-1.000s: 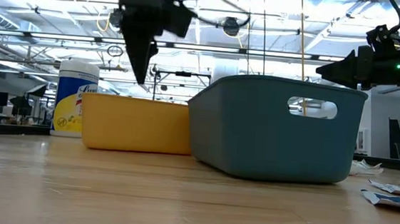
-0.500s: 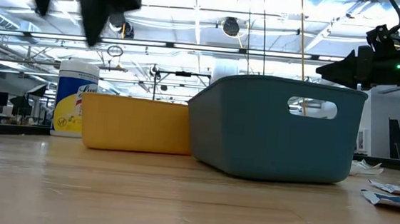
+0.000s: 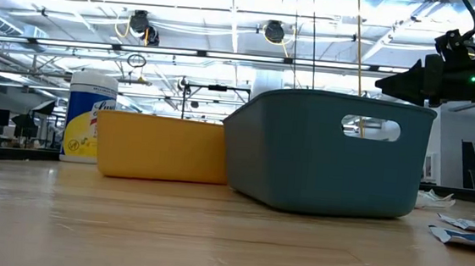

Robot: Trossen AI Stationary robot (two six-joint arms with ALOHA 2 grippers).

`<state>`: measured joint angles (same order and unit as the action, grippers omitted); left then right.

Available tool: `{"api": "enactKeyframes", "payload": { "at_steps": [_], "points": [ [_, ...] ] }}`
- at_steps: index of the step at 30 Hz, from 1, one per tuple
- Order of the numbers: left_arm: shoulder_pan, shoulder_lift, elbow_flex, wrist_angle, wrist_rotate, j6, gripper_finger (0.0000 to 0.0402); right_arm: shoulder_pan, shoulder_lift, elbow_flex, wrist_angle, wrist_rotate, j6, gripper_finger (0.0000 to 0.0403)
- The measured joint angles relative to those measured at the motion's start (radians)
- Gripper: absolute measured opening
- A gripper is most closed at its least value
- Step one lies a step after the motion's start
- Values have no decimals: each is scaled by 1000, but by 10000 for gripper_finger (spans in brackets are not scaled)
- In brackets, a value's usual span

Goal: Pick & Place First Aid Supplies
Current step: Put the black towelette pack into the yellow bin

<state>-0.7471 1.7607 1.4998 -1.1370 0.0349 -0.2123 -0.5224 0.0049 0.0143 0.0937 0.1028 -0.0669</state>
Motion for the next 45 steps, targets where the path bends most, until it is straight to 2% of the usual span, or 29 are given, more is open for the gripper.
{"api": "enactKeyframes", "payload": {
  "at_steps": [7, 14, 23, 36, 45],
  "points": [
    [-1, 118, 150, -24, -8, 11, 278, 0, 0, 0, 0, 0, 0, 322],
    [-1, 202, 293, -38, -9, 23, 290, 0, 0, 0, 0, 0, 0, 322],
    [-17, 273, 270, -20, -29, 28, 280, 0, 0, 0, 0, 0, 0, 322],
    [-35, 470, 269, 17, -63, 26, 281, 0, 0, 0, 0, 0, 0, 322],
    [-41, 500, 270, 37, -66, 79, 248, 0, 0, 0, 0, 0, 0, 322]
  ]
}}
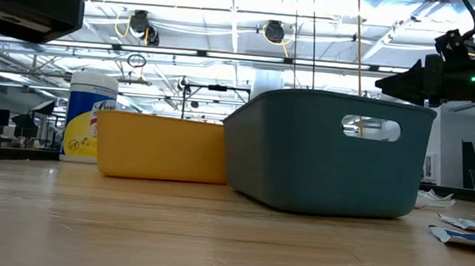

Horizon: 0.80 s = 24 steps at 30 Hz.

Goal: Pick & Place First Aid Supplies
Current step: Put the black towelette pack into the yellow bin

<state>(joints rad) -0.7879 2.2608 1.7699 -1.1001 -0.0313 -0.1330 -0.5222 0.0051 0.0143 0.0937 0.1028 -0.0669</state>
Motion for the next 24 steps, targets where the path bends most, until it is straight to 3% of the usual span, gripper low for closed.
{"api": "enactKeyframes", "payload": {
  "at_steps": [5, 16, 24],
  "points": [
    [1, 1, 0, 2, 6, -4, 190, 0, 0, 0, 0, 0, 0, 322],
    [42, -76, -3, -94, 0, -25, 17, 0, 0, 0, 0, 0, 0, 322],
    [98, -208, -2, -200, 2, 7, 25, 0, 0, 0, 0, 0, 0, 322]
  ]
}}
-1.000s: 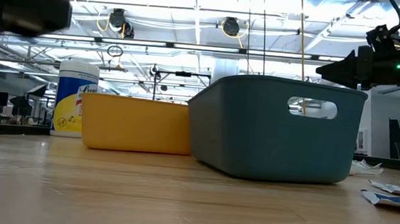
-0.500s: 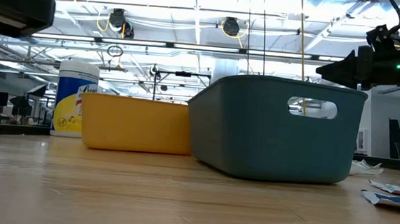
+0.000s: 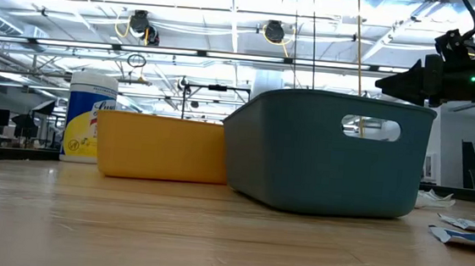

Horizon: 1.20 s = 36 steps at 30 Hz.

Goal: Pick & Place First Aid Supplies
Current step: Put the black towelette pack into the yellow bin

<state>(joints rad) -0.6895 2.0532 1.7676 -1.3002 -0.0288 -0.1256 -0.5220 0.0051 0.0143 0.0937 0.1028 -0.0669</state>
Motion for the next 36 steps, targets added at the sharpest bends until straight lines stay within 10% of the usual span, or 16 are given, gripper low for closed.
{"api": "enactKeyframes", "payload": {
  "at_steps": [13, 36],
  "points": [
    [159, -180, 0, -131, 13, -77, 5, 0, 0, 0, 0, 0, 0, 322],
    [887, -223, 1, -200, 45, 50, 5, 0, 0, 0, 0, 0, 0, 322]
  ]
}}
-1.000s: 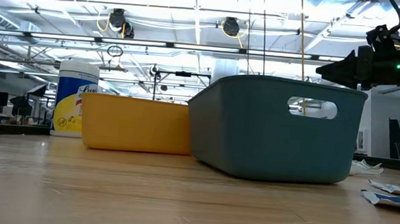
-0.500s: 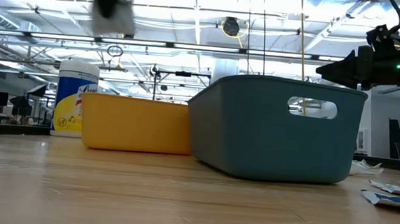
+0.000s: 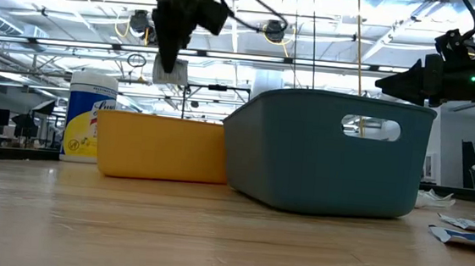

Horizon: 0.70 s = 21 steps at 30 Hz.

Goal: Pick & Place First Aid Supplies
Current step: Put the black towelette pack into the yellow bin

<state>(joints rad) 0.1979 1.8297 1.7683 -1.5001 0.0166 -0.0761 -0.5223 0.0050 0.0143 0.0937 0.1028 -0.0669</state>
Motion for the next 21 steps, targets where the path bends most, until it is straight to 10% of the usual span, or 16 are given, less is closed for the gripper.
{"api": "enactKeyframes", "payload": {
  "at_steps": [21],
  "points": [
    [-22, 84, -207, 263, -18, -80, 2, 0, 6, 0, 2, 0, 0, 322]
  ]
}}
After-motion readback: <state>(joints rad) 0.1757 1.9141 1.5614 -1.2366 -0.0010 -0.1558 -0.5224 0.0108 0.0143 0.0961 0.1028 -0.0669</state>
